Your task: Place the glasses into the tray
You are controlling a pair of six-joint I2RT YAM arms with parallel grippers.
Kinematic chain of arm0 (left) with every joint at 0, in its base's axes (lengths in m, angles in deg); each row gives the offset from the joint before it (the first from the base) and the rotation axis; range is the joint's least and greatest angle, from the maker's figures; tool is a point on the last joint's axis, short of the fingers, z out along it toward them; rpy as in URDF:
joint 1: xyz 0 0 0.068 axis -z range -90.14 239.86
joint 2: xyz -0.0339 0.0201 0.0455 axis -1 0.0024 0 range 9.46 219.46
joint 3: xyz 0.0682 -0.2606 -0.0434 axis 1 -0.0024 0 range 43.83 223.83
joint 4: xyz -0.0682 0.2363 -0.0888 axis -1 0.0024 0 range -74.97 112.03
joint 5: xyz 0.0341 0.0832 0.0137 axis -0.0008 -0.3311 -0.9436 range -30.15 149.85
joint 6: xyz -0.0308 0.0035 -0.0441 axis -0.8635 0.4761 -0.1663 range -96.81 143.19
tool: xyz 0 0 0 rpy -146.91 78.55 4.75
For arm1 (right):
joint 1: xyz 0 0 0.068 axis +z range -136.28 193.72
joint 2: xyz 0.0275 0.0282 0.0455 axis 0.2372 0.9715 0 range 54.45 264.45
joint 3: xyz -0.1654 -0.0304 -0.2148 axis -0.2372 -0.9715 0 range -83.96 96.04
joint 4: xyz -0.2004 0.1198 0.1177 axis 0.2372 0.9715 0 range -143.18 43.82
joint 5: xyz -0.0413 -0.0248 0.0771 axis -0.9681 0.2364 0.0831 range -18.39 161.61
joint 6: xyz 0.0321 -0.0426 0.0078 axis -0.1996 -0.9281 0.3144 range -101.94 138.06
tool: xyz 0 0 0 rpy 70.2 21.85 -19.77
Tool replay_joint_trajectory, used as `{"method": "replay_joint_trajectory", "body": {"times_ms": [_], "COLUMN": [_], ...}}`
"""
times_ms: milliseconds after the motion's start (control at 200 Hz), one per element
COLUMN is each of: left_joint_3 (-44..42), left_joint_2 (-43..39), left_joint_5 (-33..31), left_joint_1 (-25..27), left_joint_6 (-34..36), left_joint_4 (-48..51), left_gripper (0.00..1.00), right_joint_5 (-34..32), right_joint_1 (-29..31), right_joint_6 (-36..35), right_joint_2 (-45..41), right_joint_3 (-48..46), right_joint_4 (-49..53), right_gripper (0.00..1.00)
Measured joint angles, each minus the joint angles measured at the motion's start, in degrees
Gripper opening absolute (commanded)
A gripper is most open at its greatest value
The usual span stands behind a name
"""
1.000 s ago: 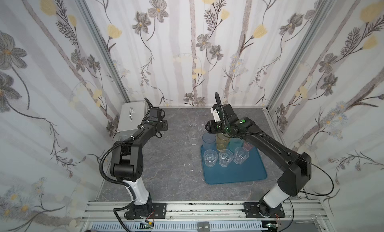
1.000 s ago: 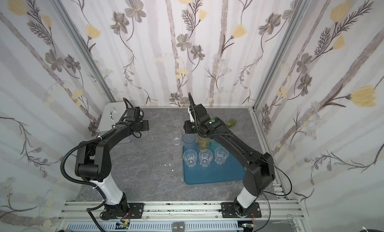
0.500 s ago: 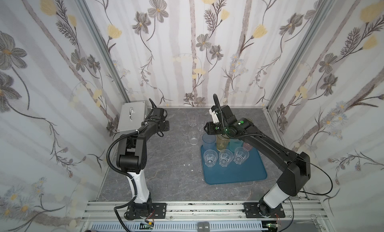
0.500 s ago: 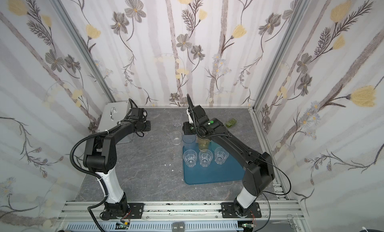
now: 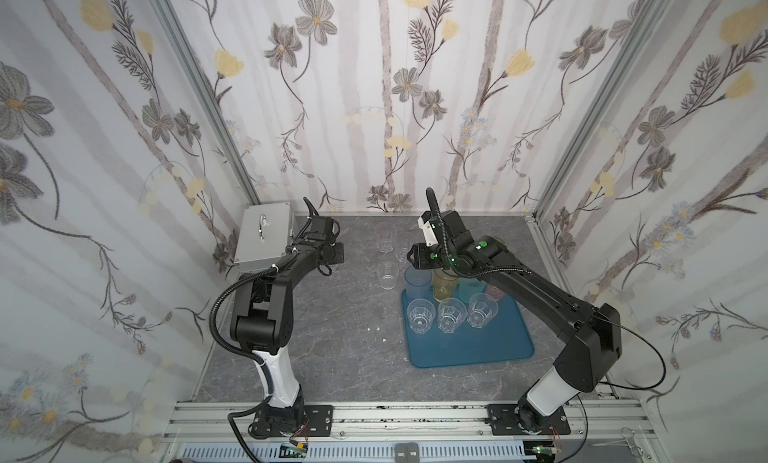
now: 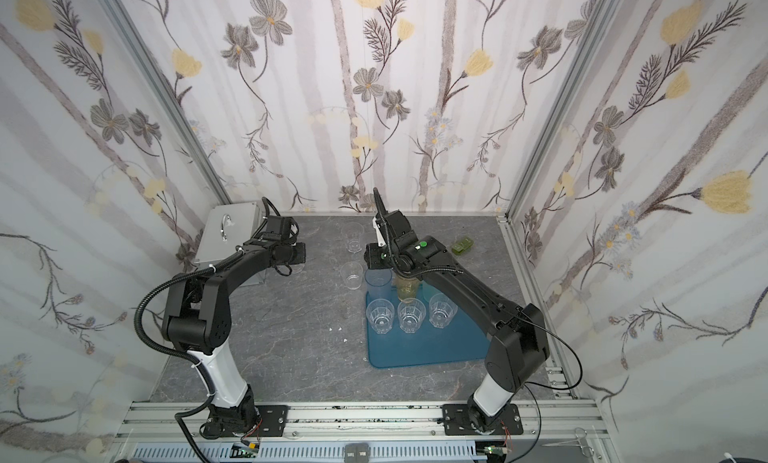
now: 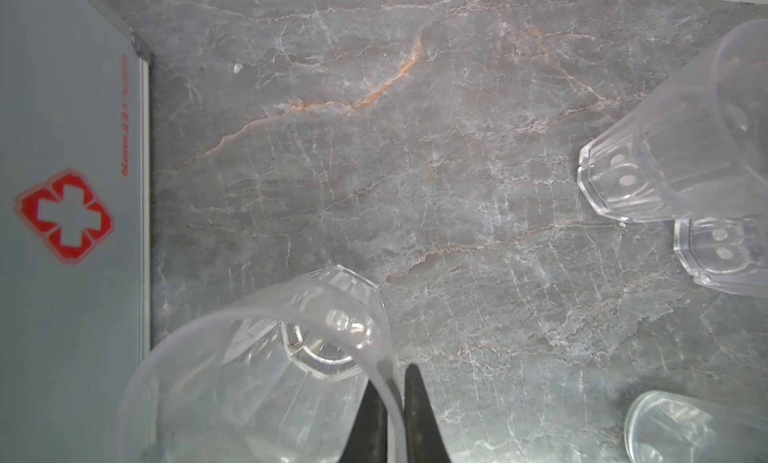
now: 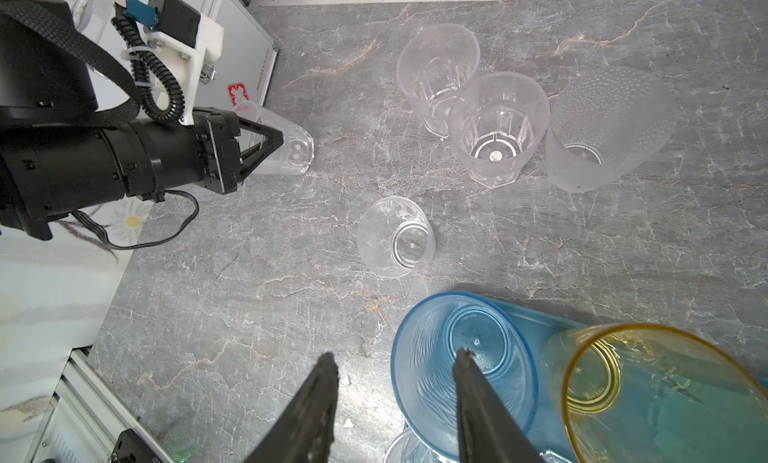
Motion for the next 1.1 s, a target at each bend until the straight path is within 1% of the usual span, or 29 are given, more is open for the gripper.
{"method": "replay_joint_trajectory", "body": {"times_ms": [215,460,595,689,819,914,999,1099], "left_joint_3": [-5.64,-13.00,-16.26,-17.35,-17.64,-17.64,-17.62,-17.57], "left_joint_2": [-7.63,-14.95,-17.33,-17.42,-16.96,-16.87,-16.96,-18.49], "left_joint_5": [1.14,0.28,-0.13,-0.17,-0.76,-0.98,-1.05,-1.46], "left_joint_1": [6.84,14.16,18.73,22.03,24.65,25.59,25.92,25.81], "left_joint_6": [-3.10,-7.69,-10.78,-12.81,-14.49,-15.17,-15.37,-15.61], "left_joint_4": [0.50,2.84,3.96,4.09,4.13,4.17,4.17,4.26], "left_gripper": [0.00,0.00,0.01,0.02,0.11,0.21,0.35,0.45], "right_joint_5": [0.26,0.46,0.74,0.90,1.42,1.22,0.37,-0.02], "right_joint_1": [1.33,4.09,4.85,5.31,5.73,5.60,5.57,5.49], "right_joint_6": [0.92,1.44,1.46,1.49,1.46,1.42,1.40,1.03], "right_joint_2": [-0.33,1.09,2.56,3.65,4.17,4.17,4.17,4.15], "right_joint_3": [-0.07,1.60,2.23,2.80,3.34,3.39,3.39,3.39], "right_joint_4": [-0.79,-1.97,-2.05,-2.12,-2.12,-2.03,-1.88,-1.70], "right_gripper": [0.46,0.46,0.46,0.46,0.47,0.46,0.47,0.47]}}
